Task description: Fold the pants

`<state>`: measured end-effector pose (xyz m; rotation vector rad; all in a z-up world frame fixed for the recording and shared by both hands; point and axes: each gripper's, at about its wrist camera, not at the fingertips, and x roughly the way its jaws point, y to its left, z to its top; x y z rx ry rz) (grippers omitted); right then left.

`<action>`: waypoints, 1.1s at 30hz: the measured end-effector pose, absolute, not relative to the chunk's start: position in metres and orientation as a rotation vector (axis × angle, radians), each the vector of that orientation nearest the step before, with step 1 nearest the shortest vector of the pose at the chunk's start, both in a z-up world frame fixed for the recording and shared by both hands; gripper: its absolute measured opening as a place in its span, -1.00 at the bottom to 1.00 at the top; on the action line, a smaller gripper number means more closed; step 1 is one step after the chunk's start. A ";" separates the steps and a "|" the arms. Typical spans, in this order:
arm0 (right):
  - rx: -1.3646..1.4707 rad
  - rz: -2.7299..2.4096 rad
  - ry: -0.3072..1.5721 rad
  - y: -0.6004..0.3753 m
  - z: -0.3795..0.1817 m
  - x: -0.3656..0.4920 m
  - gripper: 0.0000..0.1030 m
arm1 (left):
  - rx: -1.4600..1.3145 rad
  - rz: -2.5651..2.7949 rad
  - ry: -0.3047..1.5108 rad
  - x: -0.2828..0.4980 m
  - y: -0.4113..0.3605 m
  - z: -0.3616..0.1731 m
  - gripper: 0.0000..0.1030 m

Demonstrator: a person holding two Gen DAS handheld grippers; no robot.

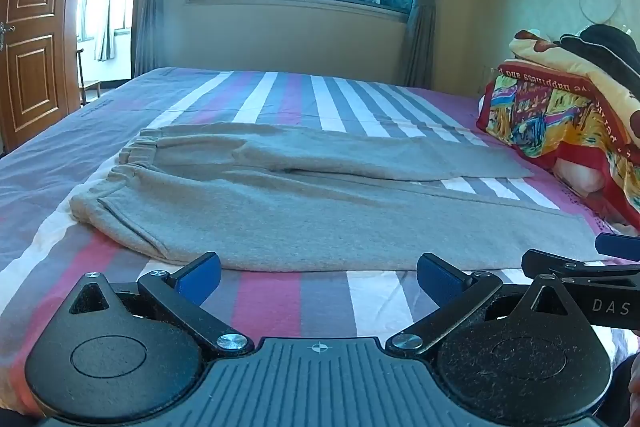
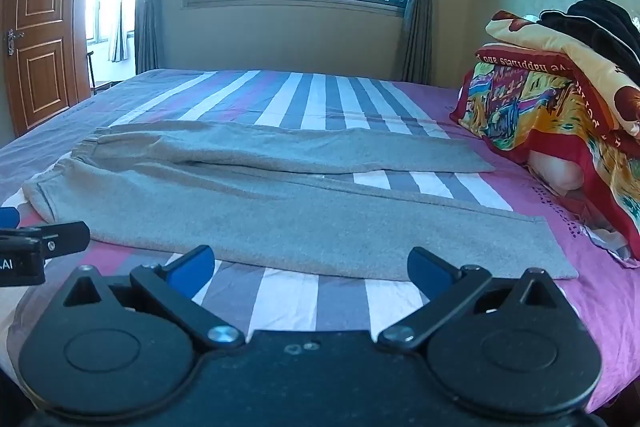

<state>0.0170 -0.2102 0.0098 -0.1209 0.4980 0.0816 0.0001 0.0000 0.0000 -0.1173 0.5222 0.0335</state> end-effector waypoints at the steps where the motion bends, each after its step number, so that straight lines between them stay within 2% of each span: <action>1: -0.120 0.083 0.498 -0.210 0.010 0.017 0.99 | -0.116 0.035 0.523 0.000 0.000 0.000 1.00; 33: -0.129 0.087 0.497 -0.207 0.008 0.018 0.99 | -0.107 0.035 0.518 0.001 0.000 -0.005 1.00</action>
